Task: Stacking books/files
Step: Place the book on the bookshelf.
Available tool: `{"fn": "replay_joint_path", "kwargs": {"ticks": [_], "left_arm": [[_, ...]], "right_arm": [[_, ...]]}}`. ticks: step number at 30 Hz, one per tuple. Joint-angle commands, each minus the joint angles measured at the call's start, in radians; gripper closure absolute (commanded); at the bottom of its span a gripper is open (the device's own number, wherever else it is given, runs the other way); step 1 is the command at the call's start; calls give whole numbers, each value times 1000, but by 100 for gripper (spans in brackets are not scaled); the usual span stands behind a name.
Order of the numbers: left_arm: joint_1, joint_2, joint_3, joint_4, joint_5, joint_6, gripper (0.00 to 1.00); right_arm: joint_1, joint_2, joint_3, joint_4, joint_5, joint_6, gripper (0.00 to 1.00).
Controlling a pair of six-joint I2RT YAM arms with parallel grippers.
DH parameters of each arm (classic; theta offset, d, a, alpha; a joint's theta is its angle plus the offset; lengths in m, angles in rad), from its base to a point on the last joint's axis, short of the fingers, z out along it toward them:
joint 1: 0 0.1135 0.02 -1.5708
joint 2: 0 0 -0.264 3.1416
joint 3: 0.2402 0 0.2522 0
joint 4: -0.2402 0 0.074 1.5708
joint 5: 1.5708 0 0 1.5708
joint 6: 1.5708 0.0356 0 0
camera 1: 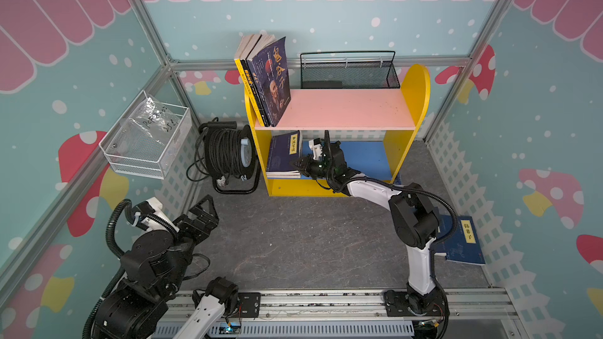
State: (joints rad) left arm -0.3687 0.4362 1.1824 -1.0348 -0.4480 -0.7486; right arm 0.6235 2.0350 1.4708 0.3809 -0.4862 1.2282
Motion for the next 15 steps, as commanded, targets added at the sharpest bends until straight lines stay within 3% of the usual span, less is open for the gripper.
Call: {"fn": "replay_joint_path", "kwargs": {"ticks": [1, 8, 15], "left_arm": [[3, 0, -10, 6, 8, -9, 1], [2, 4, -3, 5, 6, 4, 1], [3, 13, -6, 13, 20, 6, 1]], "right_arm": [[6, 9, 32, 18, 16, 2, 100], [7, 10, 25, 16, -4, 3, 99], [8, 6, 32, -23, -12, -13, 62]]}}
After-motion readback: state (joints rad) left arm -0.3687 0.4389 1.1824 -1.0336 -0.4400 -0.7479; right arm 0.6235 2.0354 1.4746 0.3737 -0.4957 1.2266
